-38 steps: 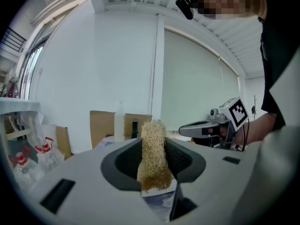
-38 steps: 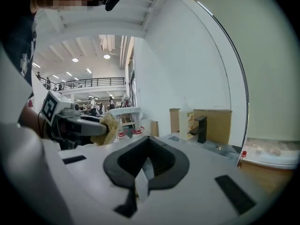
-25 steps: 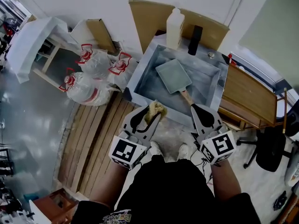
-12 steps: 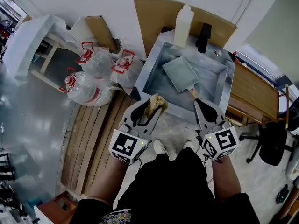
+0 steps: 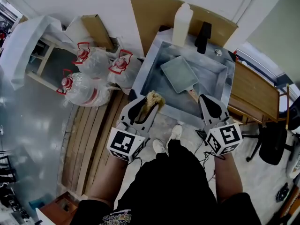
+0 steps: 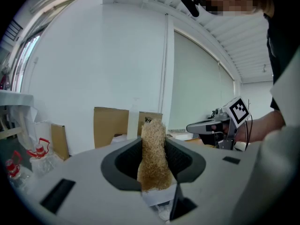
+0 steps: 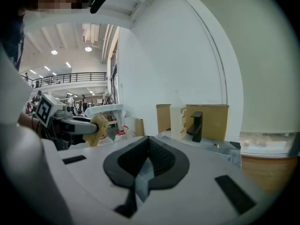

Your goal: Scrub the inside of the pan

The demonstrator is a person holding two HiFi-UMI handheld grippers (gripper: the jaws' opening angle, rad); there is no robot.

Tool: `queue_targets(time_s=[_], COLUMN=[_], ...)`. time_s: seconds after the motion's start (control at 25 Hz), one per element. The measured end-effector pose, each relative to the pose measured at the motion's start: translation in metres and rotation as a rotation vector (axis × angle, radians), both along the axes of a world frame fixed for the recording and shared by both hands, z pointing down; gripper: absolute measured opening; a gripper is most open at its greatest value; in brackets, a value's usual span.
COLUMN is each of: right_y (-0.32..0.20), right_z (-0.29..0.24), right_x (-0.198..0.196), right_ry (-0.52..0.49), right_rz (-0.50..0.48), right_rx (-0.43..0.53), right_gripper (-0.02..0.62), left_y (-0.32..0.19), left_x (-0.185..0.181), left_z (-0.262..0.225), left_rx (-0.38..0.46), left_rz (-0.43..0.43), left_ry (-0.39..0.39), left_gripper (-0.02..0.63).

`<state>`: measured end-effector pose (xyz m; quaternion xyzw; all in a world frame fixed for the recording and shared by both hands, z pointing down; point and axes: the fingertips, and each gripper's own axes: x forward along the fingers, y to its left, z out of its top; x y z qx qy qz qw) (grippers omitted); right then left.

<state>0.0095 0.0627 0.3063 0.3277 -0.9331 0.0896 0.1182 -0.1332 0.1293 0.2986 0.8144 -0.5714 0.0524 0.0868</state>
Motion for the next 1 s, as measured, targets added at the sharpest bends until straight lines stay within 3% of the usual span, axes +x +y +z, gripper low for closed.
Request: queue_targets(time_s=[1.0], right_y=[-0.090], right_z=[0.059], right_x=[0.036], right_ry=[0.029], right_rz=[-0.023], right_rx=[-0.178], right_gripper=[0.009], left_y=[-0.102], left_x=[0.055], left_z=[0.023], left_rx=[-0.066], left_rz=[0.032], left_ry=[-0.019], left_gripper=[0.144])
